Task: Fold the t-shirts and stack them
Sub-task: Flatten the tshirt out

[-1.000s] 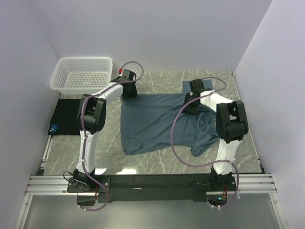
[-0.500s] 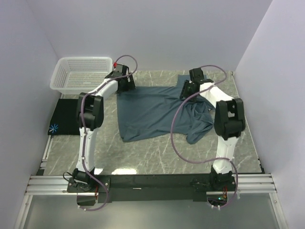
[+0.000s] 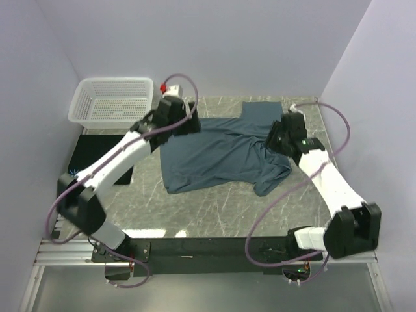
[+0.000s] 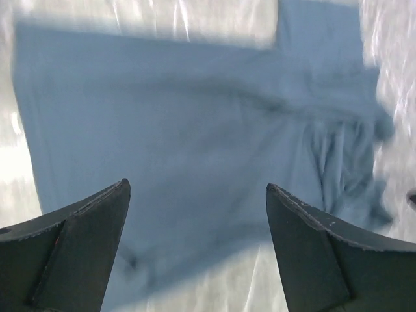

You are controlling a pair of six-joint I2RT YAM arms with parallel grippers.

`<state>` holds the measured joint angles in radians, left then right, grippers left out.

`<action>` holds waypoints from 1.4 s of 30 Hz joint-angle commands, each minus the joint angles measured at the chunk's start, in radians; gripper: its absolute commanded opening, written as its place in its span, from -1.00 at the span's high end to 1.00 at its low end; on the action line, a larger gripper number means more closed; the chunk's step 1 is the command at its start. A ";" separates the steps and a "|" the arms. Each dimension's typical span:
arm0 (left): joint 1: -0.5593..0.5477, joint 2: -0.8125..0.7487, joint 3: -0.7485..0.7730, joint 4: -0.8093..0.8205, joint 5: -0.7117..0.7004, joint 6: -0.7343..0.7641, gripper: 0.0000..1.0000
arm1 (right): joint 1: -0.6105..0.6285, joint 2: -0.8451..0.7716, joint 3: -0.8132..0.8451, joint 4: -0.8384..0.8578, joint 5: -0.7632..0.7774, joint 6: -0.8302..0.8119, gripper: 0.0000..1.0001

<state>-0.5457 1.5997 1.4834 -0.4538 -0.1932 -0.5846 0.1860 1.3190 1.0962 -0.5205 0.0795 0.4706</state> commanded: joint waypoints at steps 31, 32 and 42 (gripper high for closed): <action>-0.165 0.311 -0.011 -0.597 -0.264 -0.839 -0.11 | 0.059 -0.610 -0.510 0.028 0.000 -0.006 -0.16; -0.165 0.321 -0.008 -0.605 -0.258 -0.836 -0.10 | 0.063 -0.612 -0.510 0.027 -0.001 -0.006 -0.16; -0.165 0.306 -0.086 -0.594 -0.195 -0.834 -0.09 | 0.087 -0.618 -0.516 0.031 0.016 -0.006 -0.16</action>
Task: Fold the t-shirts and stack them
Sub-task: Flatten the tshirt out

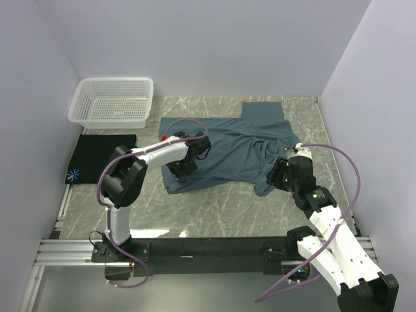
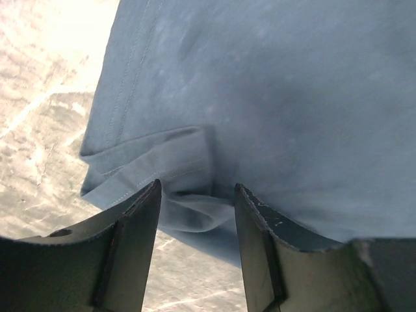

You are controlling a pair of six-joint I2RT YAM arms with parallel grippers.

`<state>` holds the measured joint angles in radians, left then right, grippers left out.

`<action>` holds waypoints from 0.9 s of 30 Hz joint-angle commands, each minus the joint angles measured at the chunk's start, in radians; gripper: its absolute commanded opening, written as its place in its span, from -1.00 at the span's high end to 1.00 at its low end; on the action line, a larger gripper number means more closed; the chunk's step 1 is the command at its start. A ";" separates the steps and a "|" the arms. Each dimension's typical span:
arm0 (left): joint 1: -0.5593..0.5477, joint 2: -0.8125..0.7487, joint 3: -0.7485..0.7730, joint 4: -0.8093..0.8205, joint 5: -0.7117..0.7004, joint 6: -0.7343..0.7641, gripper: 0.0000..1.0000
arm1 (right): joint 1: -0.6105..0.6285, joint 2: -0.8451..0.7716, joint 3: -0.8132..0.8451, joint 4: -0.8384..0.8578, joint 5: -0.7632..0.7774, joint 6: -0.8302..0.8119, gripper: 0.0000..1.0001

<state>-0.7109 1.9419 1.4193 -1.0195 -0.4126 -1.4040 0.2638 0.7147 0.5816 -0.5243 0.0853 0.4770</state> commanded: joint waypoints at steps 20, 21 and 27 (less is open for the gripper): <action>0.008 -0.087 -0.051 -0.065 -0.014 0.023 0.63 | 0.009 -0.001 -0.002 0.032 0.008 -0.009 -0.15; 0.005 -0.107 -0.057 -0.070 -0.012 0.034 0.68 | 0.008 0.002 0.000 0.029 0.007 -0.006 -0.15; -0.030 -0.254 -0.201 -0.053 0.030 0.091 0.93 | 0.009 0.014 0.012 0.006 0.062 0.018 -0.15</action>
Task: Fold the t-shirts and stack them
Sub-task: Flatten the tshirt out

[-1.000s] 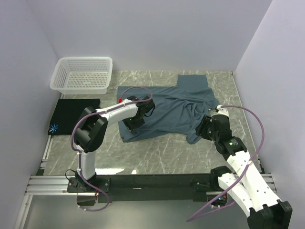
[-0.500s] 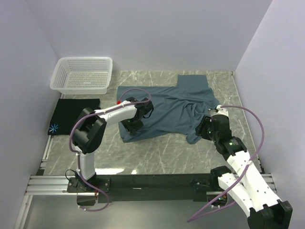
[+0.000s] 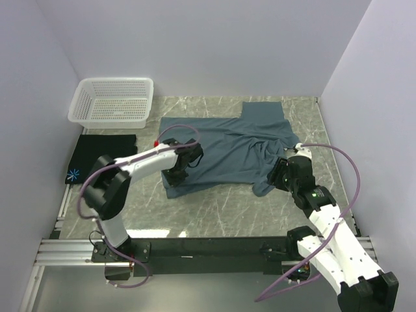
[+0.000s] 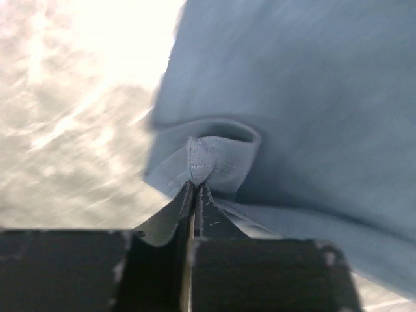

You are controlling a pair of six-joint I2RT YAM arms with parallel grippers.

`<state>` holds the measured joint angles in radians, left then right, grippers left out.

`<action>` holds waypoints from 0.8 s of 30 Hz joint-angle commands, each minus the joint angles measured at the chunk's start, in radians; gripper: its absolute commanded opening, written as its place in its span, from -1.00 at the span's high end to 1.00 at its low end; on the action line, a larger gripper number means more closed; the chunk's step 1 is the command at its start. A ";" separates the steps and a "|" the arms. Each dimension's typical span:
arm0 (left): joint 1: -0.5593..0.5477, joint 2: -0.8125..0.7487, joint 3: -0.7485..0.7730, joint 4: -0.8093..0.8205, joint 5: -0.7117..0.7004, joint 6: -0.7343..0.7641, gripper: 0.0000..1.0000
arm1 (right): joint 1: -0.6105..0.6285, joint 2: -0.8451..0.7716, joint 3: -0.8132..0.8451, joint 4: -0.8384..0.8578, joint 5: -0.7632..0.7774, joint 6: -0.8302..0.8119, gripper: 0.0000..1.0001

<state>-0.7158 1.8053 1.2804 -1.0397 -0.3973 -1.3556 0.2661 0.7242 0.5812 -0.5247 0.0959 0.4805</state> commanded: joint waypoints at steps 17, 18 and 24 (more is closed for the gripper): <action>-0.090 -0.362 -0.338 0.125 0.057 0.173 0.99 | -0.261 0.218 0.003 0.103 -0.011 0.138 -0.47; -0.090 -0.379 -0.345 0.132 0.054 0.174 0.99 | -0.295 0.221 0.000 0.117 -0.022 0.147 -0.46; -0.090 -0.416 -0.397 0.175 0.052 0.174 0.99 | -0.337 0.290 -0.024 0.203 -0.058 0.204 -0.41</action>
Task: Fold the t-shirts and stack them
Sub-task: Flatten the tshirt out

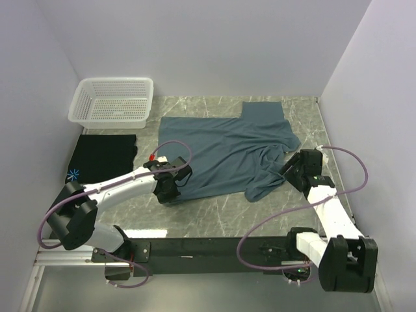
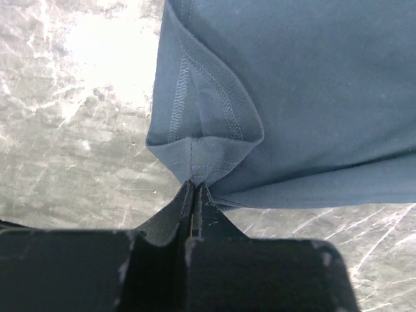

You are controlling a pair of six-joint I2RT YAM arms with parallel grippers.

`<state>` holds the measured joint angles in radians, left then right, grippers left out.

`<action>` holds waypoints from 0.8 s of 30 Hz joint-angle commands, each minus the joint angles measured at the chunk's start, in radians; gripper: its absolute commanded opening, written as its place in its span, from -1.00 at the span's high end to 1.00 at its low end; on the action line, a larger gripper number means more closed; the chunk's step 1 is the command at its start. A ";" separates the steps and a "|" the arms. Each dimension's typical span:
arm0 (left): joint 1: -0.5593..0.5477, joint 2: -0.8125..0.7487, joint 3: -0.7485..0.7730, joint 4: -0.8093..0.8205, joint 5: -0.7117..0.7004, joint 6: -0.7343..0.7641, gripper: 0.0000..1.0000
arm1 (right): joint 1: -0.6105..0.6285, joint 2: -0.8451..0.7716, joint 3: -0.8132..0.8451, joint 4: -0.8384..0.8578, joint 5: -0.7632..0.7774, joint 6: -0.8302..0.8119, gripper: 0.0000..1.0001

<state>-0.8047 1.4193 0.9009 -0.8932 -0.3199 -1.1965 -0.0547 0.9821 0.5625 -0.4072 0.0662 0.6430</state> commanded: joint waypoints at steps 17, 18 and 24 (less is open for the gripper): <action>0.002 -0.095 -0.056 0.013 -0.091 -0.025 0.99 | -0.045 -0.023 0.003 -0.052 -0.046 0.063 1.00; 0.002 -0.102 -0.053 0.007 -0.099 -0.028 0.99 | -0.046 -0.092 0.025 -0.088 -0.031 0.063 1.00; 0.024 -0.157 -0.062 -0.027 -0.119 -0.034 0.98 | -0.050 -0.406 0.141 -0.381 0.078 0.099 1.00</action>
<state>-0.7918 1.3083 0.8433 -0.8787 -0.3927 -1.2171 -0.0959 0.7013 0.6052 -0.6071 0.0566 0.7212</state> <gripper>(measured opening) 0.016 0.011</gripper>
